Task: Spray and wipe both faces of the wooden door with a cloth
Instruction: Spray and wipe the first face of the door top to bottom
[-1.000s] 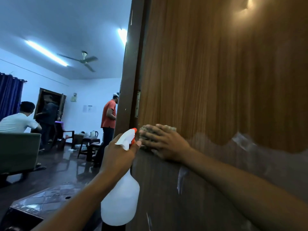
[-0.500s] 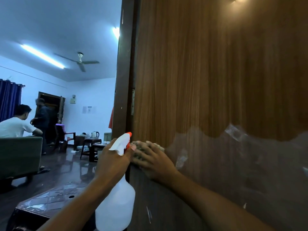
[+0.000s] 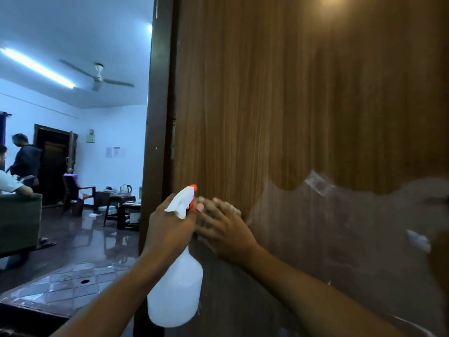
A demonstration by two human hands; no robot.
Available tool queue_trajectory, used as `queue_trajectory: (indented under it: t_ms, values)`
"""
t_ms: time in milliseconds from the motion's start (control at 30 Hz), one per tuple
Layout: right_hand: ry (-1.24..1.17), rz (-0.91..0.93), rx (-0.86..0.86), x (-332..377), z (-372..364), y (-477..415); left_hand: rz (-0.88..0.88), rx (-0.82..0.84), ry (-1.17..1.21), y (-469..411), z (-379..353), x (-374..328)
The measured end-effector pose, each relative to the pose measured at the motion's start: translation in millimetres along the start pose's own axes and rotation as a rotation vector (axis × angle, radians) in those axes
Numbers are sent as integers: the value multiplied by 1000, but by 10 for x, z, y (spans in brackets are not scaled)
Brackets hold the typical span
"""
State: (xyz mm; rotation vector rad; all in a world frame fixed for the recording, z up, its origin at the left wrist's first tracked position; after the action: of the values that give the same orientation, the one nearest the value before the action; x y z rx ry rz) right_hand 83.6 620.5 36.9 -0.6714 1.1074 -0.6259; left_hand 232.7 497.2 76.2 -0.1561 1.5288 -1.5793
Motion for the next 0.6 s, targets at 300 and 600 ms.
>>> queue_trajectory:
  t_ms: [300,600]
  values:
    - [140,-642,-243,-1405,824,299,85,26,125,103,-359,-43]
    - [101,-192,-122,-1024,545,1001,-28,102,150,121,-684,-348]
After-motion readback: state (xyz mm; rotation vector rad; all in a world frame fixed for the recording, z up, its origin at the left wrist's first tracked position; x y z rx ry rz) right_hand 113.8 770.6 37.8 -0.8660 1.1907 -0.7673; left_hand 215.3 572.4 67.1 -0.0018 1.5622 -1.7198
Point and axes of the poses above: each hand's wrist, its own y-axis away from the middle knuckle, its own z-axis out of the back of the hand, x = y × z, the point moved 2 cm from there along -y, towards the middle knuckle, and after that the axes turned 11 degrees about -z, right-handed, at the moved point
